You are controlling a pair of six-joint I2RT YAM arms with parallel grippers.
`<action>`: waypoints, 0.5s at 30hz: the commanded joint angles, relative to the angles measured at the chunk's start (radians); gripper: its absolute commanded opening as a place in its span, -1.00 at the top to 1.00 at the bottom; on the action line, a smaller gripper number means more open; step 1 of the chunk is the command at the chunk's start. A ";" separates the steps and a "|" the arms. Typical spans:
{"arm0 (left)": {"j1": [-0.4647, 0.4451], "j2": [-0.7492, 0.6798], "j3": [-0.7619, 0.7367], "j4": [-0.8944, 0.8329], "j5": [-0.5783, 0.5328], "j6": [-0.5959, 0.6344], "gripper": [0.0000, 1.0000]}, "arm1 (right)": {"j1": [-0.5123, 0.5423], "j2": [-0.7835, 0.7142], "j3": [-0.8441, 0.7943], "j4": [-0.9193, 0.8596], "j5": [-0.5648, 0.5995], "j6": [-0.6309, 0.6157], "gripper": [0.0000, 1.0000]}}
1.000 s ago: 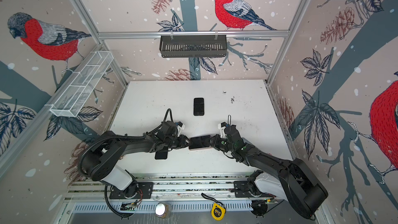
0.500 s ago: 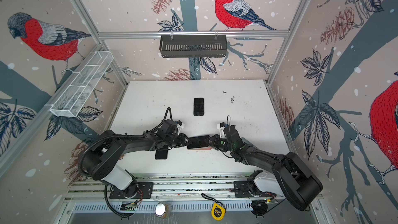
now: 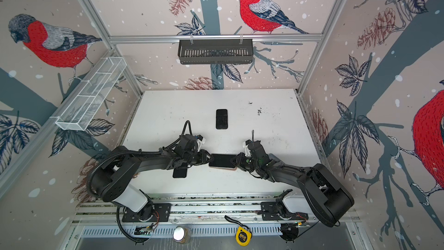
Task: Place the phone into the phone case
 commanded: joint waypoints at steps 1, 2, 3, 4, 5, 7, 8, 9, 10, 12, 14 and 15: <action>-0.001 0.006 -0.002 0.030 0.029 -0.007 0.22 | 0.003 -0.005 0.022 -0.116 0.037 -0.063 0.22; -0.001 0.006 -0.002 0.029 0.030 -0.007 0.22 | 0.002 -0.006 0.024 -0.120 0.038 -0.068 0.16; -0.001 0.007 -0.002 0.030 0.030 -0.007 0.22 | 0.002 -0.007 0.028 -0.123 0.037 -0.070 0.10; -0.001 0.007 -0.002 0.031 0.032 -0.007 0.22 | 0.002 -0.009 0.031 -0.130 0.039 -0.074 0.05; -0.001 0.007 -0.002 0.030 0.033 -0.008 0.22 | 0.003 -0.011 0.038 -0.145 0.045 -0.081 -0.04; -0.001 0.006 -0.002 0.029 0.032 -0.006 0.22 | 0.006 -0.014 0.059 -0.191 0.069 -0.104 -0.16; 0.000 0.006 -0.002 0.028 0.032 -0.005 0.22 | 0.008 -0.019 0.072 -0.220 0.087 -0.120 -0.20; 0.000 0.006 -0.002 0.027 0.032 -0.004 0.22 | 0.009 -0.025 0.089 -0.252 0.107 -0.137 -0.22; -0.001 0.006 -0.002 0.026 0.032 -0.004 0.22 | 0.010 -0.029 0.102 -0.279 0.124 -0.150 -0.22; -0.001 0.006 -0.002 0.023 0.032 -0.002 0.22 | 0.013 -0.044 0.131 -0.334 0.159 -0.178 -0.22; -0.001 0.007 -0.001 0.021 0.034 0.000 0.22 | 0.014 -0.048 0.153 -0.374 0.188 -0.200 -0.21; -0.001 0.007 -0.001 0.019 0.033 0.001 0.22 | 0.014 -0.048 0.164 -0.396 0.202 -0.210 -0.21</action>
